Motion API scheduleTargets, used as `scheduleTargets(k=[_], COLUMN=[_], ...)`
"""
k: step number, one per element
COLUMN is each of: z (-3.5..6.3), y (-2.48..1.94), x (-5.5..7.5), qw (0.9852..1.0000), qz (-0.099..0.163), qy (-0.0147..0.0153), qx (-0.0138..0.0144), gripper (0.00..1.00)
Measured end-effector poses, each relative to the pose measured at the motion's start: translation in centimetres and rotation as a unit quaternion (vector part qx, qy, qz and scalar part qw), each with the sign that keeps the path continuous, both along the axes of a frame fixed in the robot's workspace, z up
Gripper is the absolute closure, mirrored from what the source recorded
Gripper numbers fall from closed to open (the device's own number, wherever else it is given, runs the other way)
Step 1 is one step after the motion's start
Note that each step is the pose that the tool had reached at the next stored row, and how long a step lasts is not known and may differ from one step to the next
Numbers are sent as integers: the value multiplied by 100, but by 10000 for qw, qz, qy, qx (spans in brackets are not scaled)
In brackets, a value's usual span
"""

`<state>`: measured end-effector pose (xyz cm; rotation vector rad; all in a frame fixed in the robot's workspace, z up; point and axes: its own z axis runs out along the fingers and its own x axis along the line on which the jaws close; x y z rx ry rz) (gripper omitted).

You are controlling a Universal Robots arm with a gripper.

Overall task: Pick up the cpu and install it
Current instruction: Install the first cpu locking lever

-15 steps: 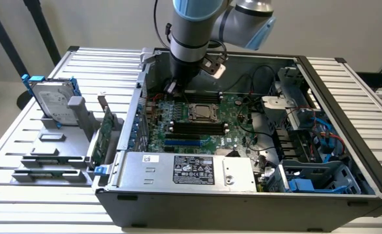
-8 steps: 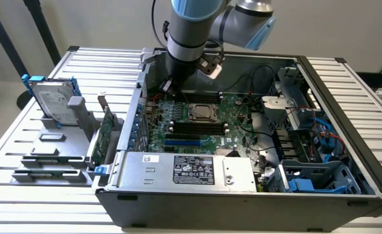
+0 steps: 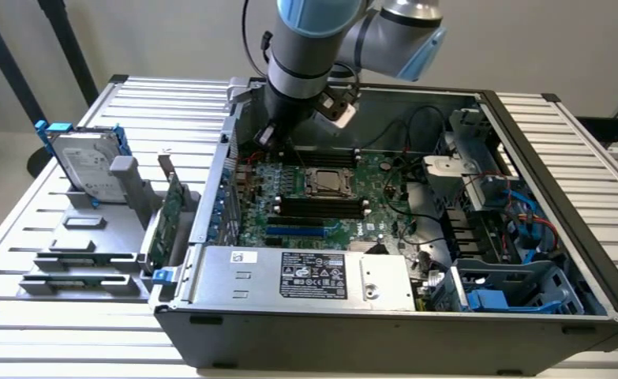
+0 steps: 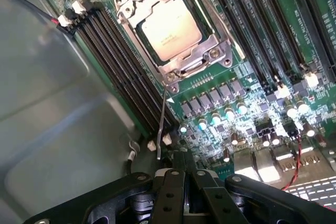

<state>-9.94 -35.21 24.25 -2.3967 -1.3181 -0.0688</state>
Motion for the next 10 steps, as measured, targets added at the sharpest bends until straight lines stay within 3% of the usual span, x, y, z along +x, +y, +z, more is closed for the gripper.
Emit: scheduleTargets(k=[4, 10], z=[4, 5], y=[11, 68], x=[0, 0], qw=[10000, 10000], qz=[-3, -4], qy=[13, 14], qx=[80, 82], gripper=[89, 89])
